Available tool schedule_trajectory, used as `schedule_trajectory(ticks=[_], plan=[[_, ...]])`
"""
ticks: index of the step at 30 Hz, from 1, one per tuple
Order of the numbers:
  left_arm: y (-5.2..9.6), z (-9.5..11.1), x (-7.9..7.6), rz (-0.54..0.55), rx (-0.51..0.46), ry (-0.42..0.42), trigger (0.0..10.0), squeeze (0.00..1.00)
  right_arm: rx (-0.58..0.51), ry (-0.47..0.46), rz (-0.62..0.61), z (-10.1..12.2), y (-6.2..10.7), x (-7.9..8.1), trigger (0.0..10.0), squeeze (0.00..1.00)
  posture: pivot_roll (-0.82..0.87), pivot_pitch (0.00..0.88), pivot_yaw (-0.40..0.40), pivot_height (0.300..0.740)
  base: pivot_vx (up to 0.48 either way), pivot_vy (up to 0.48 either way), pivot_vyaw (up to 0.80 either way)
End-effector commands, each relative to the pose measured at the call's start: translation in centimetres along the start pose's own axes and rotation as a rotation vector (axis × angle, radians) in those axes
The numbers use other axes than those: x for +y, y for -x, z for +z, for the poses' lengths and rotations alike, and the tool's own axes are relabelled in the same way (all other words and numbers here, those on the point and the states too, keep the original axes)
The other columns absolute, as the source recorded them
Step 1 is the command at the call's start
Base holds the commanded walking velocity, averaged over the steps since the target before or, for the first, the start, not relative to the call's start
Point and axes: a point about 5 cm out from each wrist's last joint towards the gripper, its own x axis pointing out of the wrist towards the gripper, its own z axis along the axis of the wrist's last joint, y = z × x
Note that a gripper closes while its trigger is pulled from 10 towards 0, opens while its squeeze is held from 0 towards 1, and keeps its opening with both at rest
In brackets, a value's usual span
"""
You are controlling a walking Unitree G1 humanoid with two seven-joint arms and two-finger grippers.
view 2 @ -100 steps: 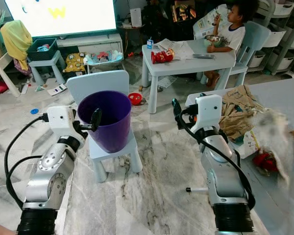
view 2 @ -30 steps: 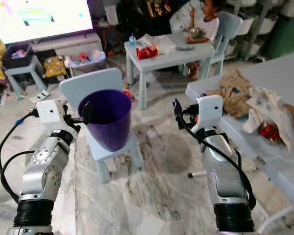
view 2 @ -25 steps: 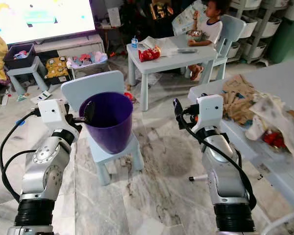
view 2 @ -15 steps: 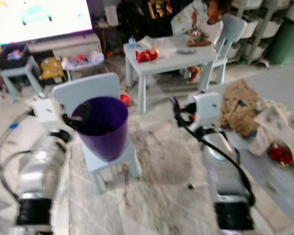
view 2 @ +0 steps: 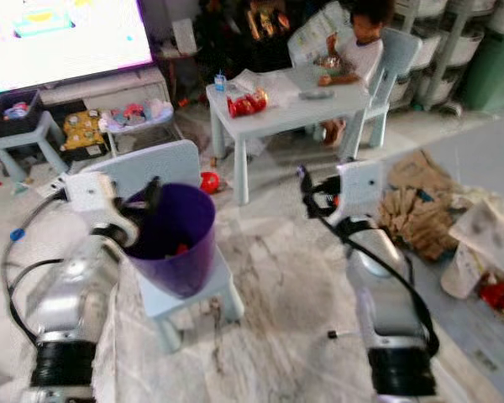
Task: Picking trash to rubbish bin
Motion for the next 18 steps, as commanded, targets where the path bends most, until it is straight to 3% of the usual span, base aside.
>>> schedule_trajectory(ticks=[1,18], plan=[[-0.04,0.73,0.59,0.018,-0.026,-0.009,10.0,0.0,-0.016,-0.005,0.015,0.52,-0.21,0.44,10.0,0.0,-0.07,0.036,0.015,0.74,0.0,0.0,-0.8],[-0.22,0.96,1.13,0.03,-0.026,-0.005,10.0,0.0,-0.021,-0.005,0.013,0.62,-0.35,0.51,10.0,0.0,-0.06,0.034,0.019,0.74,0.0,0.0,-0.8]])
